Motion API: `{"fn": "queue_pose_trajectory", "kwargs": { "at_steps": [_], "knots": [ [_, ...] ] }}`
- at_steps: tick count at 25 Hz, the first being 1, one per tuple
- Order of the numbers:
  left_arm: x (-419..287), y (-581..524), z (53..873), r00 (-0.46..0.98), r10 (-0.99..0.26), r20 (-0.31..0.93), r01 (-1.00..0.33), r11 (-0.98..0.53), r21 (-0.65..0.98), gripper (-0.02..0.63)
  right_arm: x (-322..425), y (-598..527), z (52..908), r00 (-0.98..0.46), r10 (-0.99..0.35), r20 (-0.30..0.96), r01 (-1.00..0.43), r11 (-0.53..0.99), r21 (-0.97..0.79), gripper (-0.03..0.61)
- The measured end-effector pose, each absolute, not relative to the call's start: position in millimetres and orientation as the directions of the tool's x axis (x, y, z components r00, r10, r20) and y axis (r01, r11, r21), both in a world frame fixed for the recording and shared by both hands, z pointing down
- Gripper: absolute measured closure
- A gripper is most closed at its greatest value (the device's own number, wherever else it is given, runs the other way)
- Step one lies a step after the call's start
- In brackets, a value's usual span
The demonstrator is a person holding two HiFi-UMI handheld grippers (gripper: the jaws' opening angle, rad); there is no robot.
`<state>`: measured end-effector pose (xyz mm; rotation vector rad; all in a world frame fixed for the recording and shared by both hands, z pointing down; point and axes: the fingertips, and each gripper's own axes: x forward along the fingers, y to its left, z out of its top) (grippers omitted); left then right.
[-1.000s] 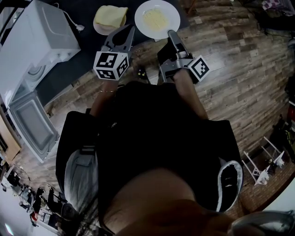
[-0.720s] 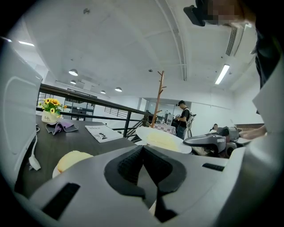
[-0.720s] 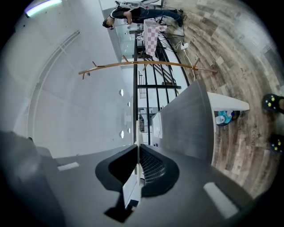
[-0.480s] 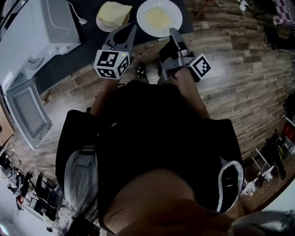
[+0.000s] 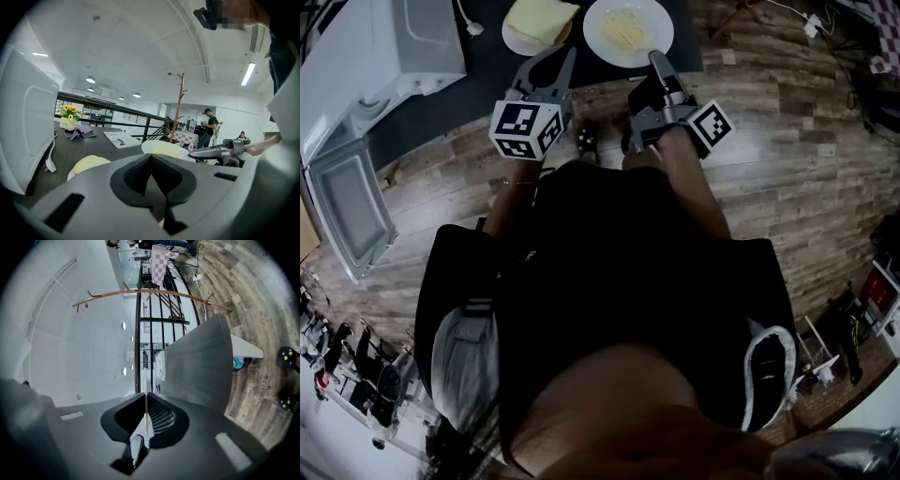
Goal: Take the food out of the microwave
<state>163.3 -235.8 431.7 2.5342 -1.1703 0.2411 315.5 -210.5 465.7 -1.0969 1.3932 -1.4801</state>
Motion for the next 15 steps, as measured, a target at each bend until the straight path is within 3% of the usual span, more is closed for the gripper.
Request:
{"fn": "queue_pose_trajectory", "kwargs": {
  "at_steps": [15],
  "knots": [
    [163,-247,436,0.609,-0.730,0.309,-0.793,-0.566,0.226,0.607,322,-229,491,-0.322,-0.940,0.112,0.004,-0.120,-0.993,0.565]
  ]
}}
